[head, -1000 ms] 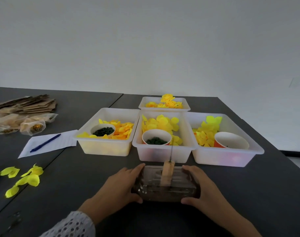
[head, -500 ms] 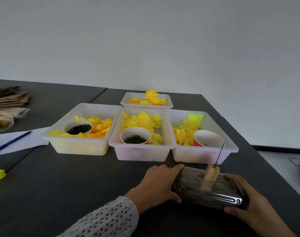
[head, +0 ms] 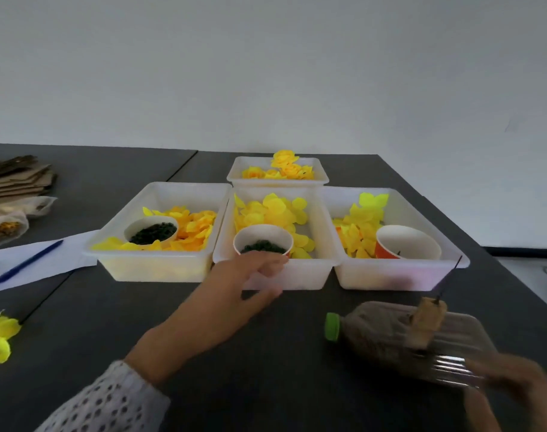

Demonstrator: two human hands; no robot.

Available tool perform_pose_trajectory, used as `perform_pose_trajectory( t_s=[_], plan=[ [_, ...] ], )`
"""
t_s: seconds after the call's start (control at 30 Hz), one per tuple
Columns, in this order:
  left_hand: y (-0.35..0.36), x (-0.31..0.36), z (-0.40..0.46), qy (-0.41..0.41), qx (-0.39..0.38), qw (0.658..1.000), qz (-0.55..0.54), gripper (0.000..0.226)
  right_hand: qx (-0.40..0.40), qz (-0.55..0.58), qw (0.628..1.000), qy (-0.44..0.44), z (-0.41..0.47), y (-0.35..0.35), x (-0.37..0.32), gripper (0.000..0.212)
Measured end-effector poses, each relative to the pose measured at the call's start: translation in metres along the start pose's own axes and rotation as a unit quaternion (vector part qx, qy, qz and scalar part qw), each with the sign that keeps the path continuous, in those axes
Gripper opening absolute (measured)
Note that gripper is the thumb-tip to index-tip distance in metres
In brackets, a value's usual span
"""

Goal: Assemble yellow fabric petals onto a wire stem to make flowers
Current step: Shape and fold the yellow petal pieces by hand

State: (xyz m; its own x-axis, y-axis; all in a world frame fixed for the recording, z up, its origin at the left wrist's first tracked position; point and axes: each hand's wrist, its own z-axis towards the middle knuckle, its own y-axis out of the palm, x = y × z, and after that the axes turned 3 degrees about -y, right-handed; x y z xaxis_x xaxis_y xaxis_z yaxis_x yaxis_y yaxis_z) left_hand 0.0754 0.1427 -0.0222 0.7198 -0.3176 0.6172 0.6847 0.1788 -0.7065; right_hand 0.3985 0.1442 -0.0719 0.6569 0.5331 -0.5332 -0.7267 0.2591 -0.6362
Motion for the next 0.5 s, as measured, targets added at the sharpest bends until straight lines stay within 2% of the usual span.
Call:
perform_pose_trajectory(
  t_s=[0.07,0.13,0.17,0.2,0.27,0.33,0.4,0.5],
  plan=[
    [-0.036,-0.016,-0.001,-0.009,0.062,0.998,0.006,0.031,-0.009,0.000,0.991,-0.135,0.003,0.035,-0.042,0.039],
    [-0.066,-0.031,0.000,-0.029,0.109,0.994,0.012,0.023,-0.003,0.047,0.970,-0.239,0.006,0.065,-0.079,0.008],
    [-0.079,-0.038,0.001,-0.041,0.128,0.991,0.018,0.022,-0.031,0.078,0.959,-0.272,0.010,0.080,-0.093,0.003],
    [-0.090,-0.044,0.001,-0.051,0.144,0.988,0.027,0.020,-0.087,0.107,0.945,-0.295,0.017,0.095,-0.105,0.008],
    [-0.108,-0.054,0.001,-0.068,0.165,0.983,0.041,0.019,-0.209,0.152,0.922,-0.289,0.028,0.129,-0.124,0.011],
    [-0.123,-0.062,0.003,-0.084,0.161,0.981,0.062,0.017,-0.314,0.188,0.900,-0.236,0.037,0.160,-0.140,0.009],
    [-0.136,-0.074,0.009,-0.101,0.143,0.981,0.086,0.017,-0.343,0.203,0.896,-0.194,0.045,0.190,-0.148,0.011],
    [-0.151,-0.099,0.026,-0.112,0.117,0.980,0.119,0.019,-0.320,0.249,0.908,-0.108,0.059,0.218,-0.159,0.013]
  ],
)
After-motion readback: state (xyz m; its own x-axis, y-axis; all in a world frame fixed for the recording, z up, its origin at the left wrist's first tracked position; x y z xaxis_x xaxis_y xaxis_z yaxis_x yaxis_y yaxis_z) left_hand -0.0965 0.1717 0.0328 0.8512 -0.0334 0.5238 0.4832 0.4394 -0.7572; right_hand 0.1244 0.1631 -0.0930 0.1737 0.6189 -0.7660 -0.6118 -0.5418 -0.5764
